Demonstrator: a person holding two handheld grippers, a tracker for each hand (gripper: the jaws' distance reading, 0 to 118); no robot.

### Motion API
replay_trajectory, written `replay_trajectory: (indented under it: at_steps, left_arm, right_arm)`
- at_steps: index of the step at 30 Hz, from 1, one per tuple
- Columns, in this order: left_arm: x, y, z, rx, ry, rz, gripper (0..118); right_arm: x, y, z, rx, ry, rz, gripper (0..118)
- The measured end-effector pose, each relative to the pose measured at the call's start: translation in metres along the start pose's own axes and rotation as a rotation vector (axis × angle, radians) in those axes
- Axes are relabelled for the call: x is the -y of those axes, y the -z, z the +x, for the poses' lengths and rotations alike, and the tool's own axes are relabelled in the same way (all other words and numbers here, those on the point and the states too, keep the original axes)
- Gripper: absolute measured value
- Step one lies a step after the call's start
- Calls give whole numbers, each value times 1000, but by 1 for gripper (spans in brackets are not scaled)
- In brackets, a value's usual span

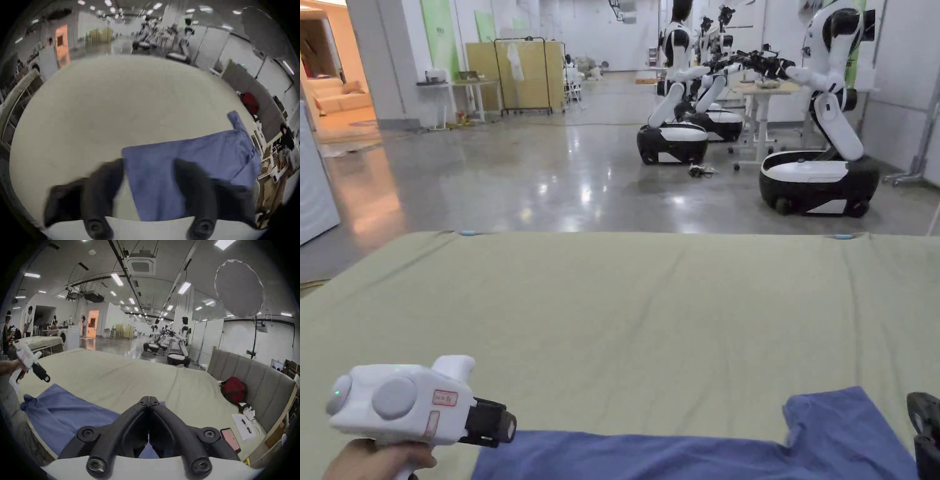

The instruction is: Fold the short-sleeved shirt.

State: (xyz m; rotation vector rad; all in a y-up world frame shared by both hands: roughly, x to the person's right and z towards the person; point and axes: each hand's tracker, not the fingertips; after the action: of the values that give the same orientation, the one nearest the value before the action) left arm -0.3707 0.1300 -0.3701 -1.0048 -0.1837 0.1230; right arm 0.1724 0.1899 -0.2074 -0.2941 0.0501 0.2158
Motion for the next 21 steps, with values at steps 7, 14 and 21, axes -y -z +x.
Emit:
replay_trajectory:
  at_steps: [7, 14, 21]
  left_arm:
    - [-9, 69, 1, -60, 38, -213, 116]
    - [6, 63, 36, -73, 185, -129, 78]
    - [11, 54, 54, 85, 84, -145, 6]
  right_arm:
    - [18, 29, -4, -25, 26, -90, 3]
    - [24, 34, -8, -34, 31, -120, 3]
    - [33, 31, -2, -58, 78, -142, 3]
